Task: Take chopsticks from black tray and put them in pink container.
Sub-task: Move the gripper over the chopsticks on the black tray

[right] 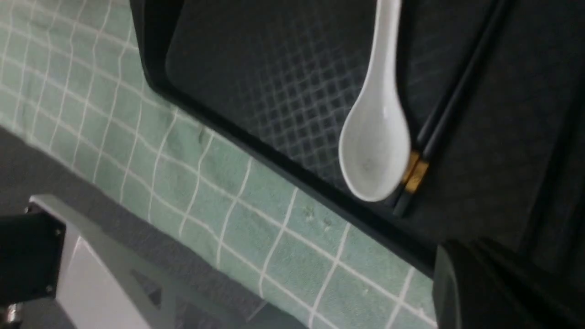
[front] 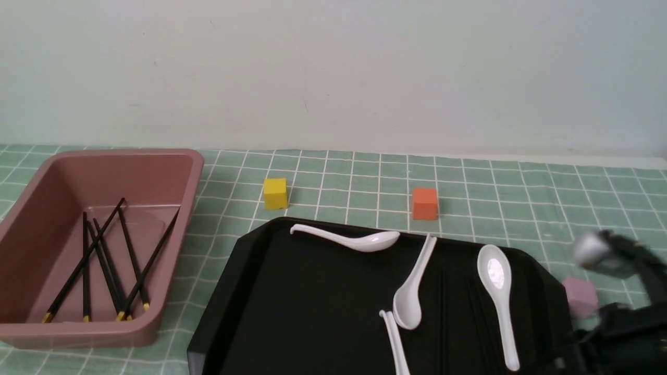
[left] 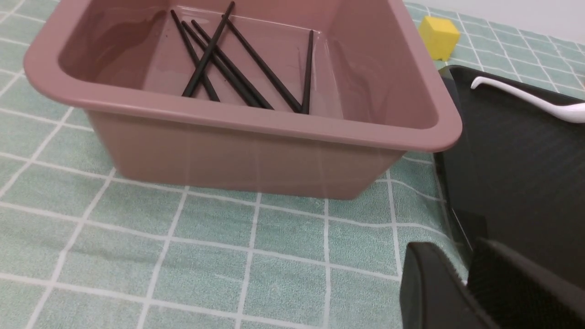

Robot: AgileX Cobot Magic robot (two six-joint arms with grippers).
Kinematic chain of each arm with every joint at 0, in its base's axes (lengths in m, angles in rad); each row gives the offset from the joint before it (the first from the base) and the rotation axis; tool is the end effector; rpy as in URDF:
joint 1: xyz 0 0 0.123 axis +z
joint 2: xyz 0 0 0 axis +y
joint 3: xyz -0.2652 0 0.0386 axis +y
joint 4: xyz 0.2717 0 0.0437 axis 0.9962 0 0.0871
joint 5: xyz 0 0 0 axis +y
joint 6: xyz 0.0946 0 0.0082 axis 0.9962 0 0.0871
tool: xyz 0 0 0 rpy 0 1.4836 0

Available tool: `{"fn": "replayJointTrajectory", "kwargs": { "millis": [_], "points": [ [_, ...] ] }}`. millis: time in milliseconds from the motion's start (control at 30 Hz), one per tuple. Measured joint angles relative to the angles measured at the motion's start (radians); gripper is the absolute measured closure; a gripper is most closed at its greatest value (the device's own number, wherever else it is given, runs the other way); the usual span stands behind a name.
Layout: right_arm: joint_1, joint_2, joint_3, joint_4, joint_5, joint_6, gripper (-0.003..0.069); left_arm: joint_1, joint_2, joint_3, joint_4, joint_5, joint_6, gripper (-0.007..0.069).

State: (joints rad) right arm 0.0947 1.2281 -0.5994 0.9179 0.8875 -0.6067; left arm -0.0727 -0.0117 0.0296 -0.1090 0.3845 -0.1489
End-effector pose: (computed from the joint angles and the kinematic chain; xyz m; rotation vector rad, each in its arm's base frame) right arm 0.2144 0.0792 0.1921 -0.1952 2.6594 0.9596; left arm 0.0965 -0.0109 0.1680 -0.1395 1.8867 -0.2591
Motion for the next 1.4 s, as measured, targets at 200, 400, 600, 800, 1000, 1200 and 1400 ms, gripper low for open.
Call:
{"fn": "replayJointTrajectory", "kwargs": {
  "millis": [200,400,600,800,1000,1200,1400],
  "points": [
    [0.113,0.177,-0.058,0.048,-0.062,0.008,0.0515,0.0,0.0,0.0,0.0,0.0,0.0,0.0466],
    [0.335,0.228,-0.194,-0.185,-0.216,0.404,0.0473,0.0,0.0,0.0,0.0,0.0,0.0,0.0459],
    [0.492,0.342,-0.312,-0.598,-0.248,0.962,0.0366,0.0,0.0,0.0,0.0,0.0,0.0,0.0451],
    [0.555,0.439,-0.338,-0.906,-0.258,1.328,0.0299,0.0,0.0,0.0,0.0,0.0,0.0,0.0443],
    [0.556,0.512,-0.345,-1.029,-0.276,1.538,0.029,0.0,0.0,0.0,0.0,0.0,0.0,0.0438],
    [0.556,0.554,-0.346,-1.035,-0.309,1.561,0.029,0.0,0.0,0.0,0.0,0.0,0.0,0.0428],
    [0.556,0.559,-0.348,-1.035,-0.31,1.561,0.029,0.0,0.0,0.0,0.0,0.0,0.0,0.0422]
  ]
}}
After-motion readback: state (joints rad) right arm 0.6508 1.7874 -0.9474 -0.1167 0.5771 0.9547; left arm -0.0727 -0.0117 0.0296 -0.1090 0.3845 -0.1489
